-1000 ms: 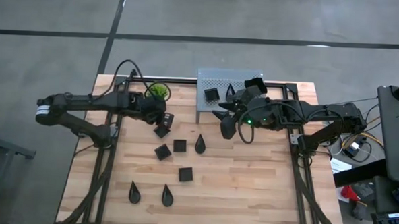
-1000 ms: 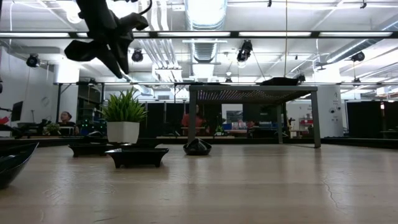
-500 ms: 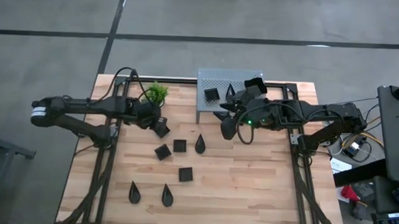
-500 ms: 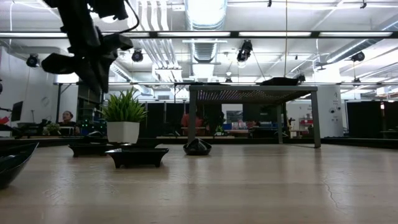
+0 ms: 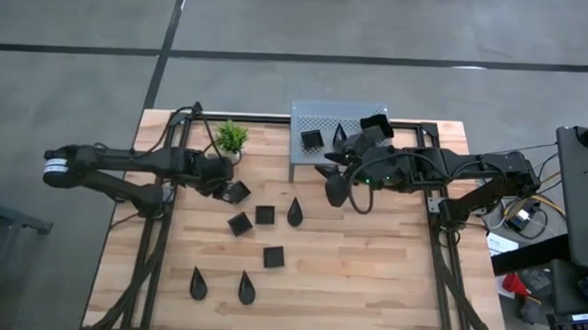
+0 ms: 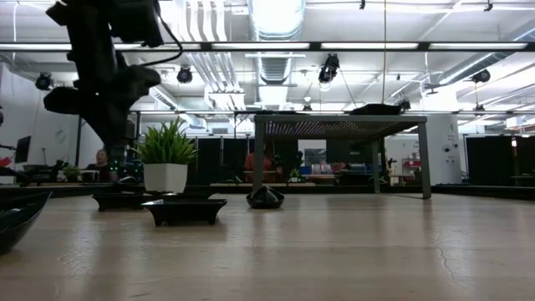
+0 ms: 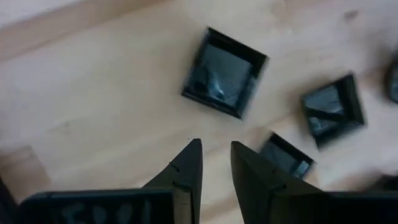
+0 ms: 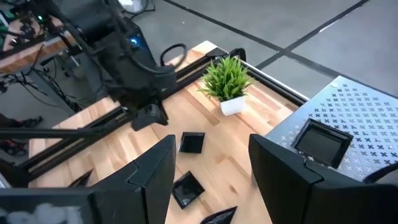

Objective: Pick & Place Mini shaped plates
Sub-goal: Stack the black square plate on top of the black square plate on the shelf

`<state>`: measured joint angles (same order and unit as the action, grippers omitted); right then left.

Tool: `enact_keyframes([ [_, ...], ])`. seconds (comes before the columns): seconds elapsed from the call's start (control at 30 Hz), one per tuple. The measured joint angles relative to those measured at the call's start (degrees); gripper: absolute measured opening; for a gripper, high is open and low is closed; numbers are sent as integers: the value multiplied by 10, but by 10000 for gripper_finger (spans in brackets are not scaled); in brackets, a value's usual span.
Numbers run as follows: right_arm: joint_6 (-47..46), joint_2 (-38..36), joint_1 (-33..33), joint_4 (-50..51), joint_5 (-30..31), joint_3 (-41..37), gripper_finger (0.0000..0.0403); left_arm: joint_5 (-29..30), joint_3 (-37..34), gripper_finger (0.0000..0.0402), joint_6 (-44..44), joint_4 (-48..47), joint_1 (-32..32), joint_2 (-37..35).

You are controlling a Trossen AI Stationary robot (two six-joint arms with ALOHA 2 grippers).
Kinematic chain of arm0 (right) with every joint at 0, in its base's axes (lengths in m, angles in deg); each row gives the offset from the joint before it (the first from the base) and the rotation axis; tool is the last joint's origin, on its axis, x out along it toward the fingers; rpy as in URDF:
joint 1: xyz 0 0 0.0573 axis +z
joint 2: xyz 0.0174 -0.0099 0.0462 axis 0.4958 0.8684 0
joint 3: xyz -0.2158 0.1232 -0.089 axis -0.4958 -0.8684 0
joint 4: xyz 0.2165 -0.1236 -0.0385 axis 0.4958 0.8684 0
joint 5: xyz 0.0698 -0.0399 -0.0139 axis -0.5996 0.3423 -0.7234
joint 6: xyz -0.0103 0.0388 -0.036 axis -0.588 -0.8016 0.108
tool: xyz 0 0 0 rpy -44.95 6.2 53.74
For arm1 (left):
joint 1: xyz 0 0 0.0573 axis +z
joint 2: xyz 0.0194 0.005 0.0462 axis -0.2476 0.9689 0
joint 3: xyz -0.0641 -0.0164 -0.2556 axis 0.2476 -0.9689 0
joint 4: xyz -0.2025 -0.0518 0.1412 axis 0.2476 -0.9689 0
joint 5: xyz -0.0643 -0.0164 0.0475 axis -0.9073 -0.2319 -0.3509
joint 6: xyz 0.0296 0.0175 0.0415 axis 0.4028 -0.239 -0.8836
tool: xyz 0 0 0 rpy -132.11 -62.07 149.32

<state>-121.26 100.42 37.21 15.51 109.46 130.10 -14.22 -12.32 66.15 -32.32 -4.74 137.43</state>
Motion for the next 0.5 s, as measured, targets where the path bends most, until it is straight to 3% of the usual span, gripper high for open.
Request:
enact_keyframes([
  [0.5,-40,4,0,-29,2,0,201,-23,-86,76,-144,153,94,19],
])
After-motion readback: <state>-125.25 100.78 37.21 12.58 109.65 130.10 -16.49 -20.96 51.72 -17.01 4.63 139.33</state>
